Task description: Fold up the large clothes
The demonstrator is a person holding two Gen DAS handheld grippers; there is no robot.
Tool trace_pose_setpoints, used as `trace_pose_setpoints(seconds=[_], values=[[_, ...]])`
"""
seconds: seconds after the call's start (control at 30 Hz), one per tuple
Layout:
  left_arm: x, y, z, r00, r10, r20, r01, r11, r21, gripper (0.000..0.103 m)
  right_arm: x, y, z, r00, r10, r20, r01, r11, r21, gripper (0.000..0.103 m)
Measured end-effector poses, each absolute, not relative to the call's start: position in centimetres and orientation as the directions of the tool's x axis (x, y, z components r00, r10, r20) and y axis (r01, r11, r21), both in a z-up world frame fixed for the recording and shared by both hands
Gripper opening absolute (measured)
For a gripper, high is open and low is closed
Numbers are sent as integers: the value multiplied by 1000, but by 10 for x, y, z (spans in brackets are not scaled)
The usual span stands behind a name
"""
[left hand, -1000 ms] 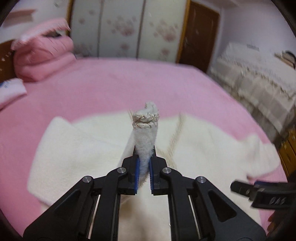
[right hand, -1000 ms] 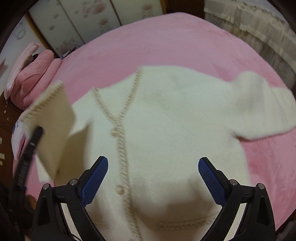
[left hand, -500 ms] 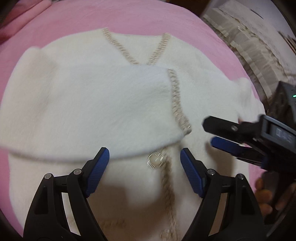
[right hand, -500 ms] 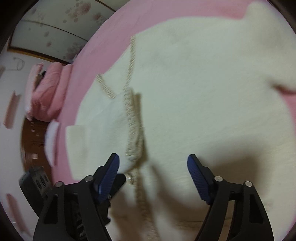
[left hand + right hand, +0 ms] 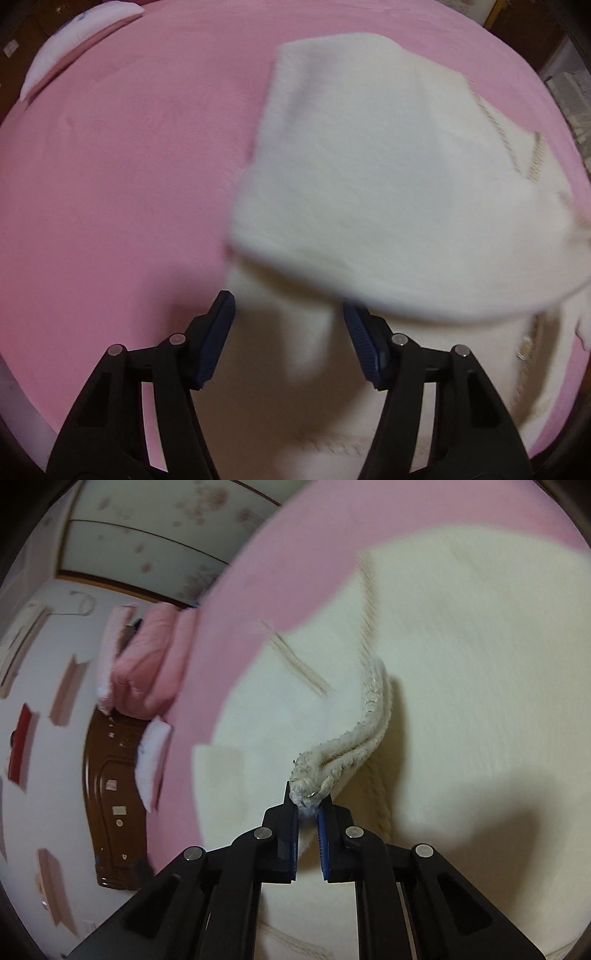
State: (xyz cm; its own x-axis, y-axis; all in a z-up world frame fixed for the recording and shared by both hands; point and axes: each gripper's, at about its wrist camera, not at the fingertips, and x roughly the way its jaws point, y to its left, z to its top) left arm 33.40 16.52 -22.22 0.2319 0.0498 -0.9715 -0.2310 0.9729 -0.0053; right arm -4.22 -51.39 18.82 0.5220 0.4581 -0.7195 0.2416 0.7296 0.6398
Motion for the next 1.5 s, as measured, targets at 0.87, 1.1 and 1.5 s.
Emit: trace_pose_setpoints(seconds=[0.87,1.1,1.5], values=[[299,258,-135,493,31,-869,-376,909,-181,16,18,-433,93,470,74,-880,284,931,230,10],[316,163,-144,362,-219,-906,-44,967,-251,1,97,-292,5,341,539,-770,51,807,588,10],[300,270,-199,270,-243,-932,-193,934,-300,1,108,-385,-85,340,312,-887,364,826,430,0]])
